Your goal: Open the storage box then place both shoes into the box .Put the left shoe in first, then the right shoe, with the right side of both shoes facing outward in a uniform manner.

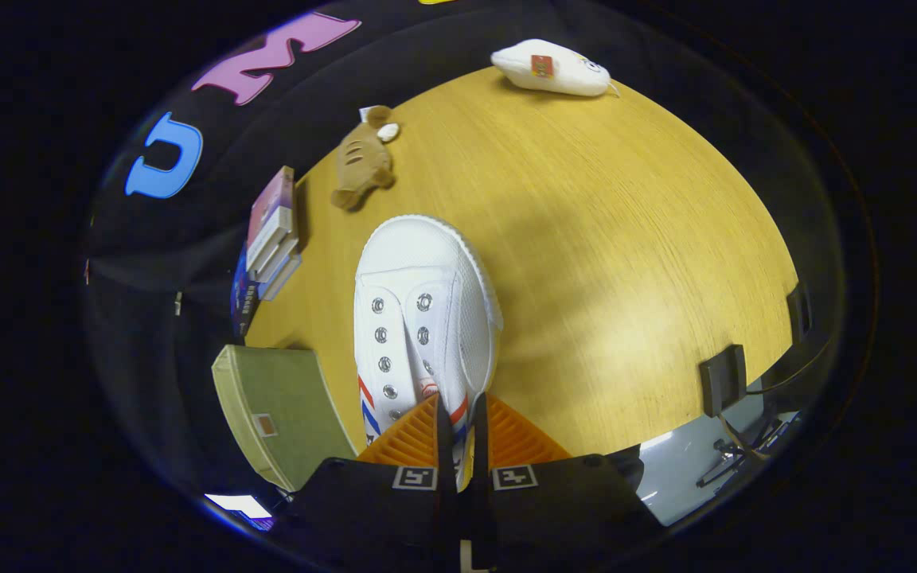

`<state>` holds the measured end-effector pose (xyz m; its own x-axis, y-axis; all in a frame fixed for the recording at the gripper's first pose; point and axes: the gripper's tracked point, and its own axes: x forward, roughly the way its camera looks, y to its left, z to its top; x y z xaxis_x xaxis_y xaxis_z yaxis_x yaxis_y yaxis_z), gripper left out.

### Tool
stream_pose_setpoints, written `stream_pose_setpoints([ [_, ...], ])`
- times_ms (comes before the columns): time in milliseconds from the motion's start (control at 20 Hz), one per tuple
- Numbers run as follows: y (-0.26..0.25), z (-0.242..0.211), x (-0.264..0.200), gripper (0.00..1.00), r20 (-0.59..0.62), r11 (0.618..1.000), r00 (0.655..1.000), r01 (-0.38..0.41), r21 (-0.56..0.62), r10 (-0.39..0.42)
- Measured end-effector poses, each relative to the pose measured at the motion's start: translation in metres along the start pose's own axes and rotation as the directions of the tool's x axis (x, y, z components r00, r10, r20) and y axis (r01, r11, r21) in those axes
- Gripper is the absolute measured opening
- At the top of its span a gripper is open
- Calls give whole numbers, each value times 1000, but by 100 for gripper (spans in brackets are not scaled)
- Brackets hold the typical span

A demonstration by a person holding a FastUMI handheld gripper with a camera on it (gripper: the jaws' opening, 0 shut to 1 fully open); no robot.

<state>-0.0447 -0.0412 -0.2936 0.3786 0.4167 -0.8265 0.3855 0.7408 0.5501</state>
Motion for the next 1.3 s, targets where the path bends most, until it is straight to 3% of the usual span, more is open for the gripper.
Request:
stream_pose_setpoints([
  [350, 159, -27, -36, 10, -29, 969, 985, -171, -179, 169],
  [550, 235, -52, -37, 10, -81, 939, 974, -225, -259, 211],
  [850, 303, -101, -1, 10, -169, 924, 970, -223, -310, 177],
  [1300, 301, -131, 55, 10, -201, 925, 980, -84, -370, 9],
])
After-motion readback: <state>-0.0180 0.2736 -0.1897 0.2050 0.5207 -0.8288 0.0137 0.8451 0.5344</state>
